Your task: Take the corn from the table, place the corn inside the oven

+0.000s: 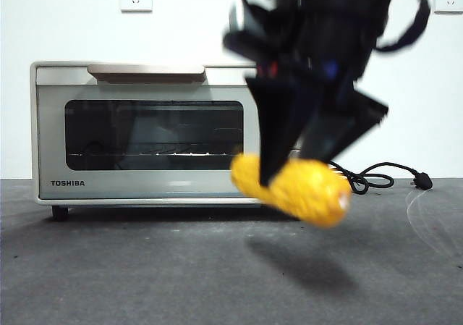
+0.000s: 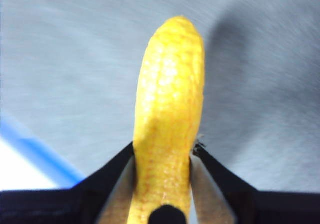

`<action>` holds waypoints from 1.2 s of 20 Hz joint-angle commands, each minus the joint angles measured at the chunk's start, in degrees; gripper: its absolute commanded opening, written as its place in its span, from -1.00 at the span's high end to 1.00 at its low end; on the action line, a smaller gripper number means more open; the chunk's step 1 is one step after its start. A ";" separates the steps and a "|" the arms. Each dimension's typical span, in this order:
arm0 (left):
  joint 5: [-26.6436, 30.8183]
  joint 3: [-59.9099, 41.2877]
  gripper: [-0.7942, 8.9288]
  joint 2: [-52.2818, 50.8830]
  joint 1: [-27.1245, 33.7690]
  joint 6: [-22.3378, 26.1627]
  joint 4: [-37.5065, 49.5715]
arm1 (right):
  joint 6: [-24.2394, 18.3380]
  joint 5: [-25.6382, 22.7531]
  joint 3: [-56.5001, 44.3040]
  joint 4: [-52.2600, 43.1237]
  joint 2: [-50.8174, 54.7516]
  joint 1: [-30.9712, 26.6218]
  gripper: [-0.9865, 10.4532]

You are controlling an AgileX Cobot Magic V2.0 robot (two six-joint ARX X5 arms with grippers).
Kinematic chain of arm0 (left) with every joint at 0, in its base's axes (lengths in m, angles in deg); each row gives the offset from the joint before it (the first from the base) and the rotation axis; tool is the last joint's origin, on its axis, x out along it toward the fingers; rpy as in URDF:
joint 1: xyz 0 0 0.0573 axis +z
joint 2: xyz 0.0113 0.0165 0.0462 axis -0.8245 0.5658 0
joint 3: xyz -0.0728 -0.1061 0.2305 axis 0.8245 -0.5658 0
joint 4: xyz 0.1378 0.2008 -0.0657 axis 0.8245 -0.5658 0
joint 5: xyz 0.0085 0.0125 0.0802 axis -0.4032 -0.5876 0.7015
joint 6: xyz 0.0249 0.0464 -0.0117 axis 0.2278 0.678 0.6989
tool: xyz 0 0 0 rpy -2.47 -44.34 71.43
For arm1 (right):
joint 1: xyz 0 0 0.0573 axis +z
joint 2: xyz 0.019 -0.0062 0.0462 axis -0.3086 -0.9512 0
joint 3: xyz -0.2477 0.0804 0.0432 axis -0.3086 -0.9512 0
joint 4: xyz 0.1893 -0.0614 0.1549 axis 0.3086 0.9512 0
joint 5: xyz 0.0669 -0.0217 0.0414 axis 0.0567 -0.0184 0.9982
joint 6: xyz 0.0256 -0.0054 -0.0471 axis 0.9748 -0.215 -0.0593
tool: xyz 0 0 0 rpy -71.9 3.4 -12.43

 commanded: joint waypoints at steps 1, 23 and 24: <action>0.13 0.24 0.85 2.62 -0.09 1.14 3.43 | 3.13 0.20 0.22 0.24 4.55 1.64 0.85; 8.04 6.97 0.85 19.32 -0.09 10.91 -5.51 | 7.39 -2.47 0.66 3.41 27.85 2.62 0.85; 8.70 6.97 0.85 19.32 -0.09 11.67 -6.86 | 7.39 -2.73 0.66 3.48 27.85 2.62 0.85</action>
